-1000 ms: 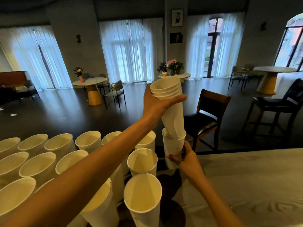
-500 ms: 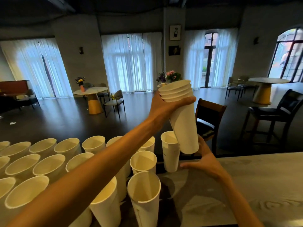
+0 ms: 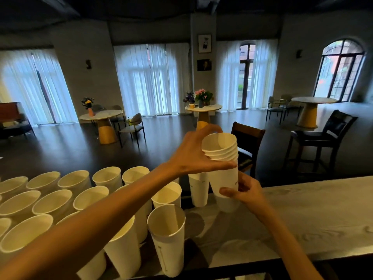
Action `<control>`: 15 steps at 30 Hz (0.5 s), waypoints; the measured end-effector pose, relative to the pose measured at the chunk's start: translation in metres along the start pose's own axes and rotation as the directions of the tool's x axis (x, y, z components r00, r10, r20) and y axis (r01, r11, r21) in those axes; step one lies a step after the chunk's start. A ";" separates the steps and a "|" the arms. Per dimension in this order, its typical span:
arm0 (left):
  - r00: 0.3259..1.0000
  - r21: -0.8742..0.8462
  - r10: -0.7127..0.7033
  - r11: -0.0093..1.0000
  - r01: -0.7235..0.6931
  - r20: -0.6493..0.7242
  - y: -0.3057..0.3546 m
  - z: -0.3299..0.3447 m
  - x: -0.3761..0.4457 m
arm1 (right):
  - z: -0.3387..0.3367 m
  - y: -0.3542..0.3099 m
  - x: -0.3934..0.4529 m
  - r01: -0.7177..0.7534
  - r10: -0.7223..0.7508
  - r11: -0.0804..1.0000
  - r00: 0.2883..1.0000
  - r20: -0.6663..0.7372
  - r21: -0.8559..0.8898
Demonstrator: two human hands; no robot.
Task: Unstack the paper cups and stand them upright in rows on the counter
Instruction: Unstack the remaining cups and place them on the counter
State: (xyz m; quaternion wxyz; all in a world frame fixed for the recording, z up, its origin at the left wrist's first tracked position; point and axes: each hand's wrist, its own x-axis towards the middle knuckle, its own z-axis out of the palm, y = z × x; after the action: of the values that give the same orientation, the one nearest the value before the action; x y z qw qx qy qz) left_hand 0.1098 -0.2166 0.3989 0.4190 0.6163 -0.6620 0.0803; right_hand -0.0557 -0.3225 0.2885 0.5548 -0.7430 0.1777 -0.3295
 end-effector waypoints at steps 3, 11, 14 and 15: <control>0.996 0.106 -0.050 0.993 0.043 0.068 -0.002 -0.005 -0.007 | 0.012 0.006 -0.003 0.014 -0.014 0.999 1.000 -0.001 -0.039; 0.982 0.134 -0.185 0.975 0.180 0.029 -0.004 -0.018 -0.019 | 0.033 0.020 0.001 0.155 -0.168 0.979 0.981 -0.101 -0.131; 0.956 0.065 -0.286 0.955 0.290 -0.062 -0.007 -0.035 -0.012 | 0.039 0.034 0.003 0.132 -0.152 0.979 0.980 -0.126 -0.153; 0.948 0.063 -0.308 0.948 0.313 -0.086 -0.009 -0.045 -0.009 | 0.042 0.039 0.002 0.117 -0.137 0.982 0.982 -0.130 -0.150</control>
State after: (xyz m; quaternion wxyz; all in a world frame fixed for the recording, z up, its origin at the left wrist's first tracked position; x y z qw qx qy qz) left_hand 0.1374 -0.1845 0.4178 0.4271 0.7249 -0.5370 0.0614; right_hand -0.0212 -0.3063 0.2455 0.4644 -0.7655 0.1911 -0.4022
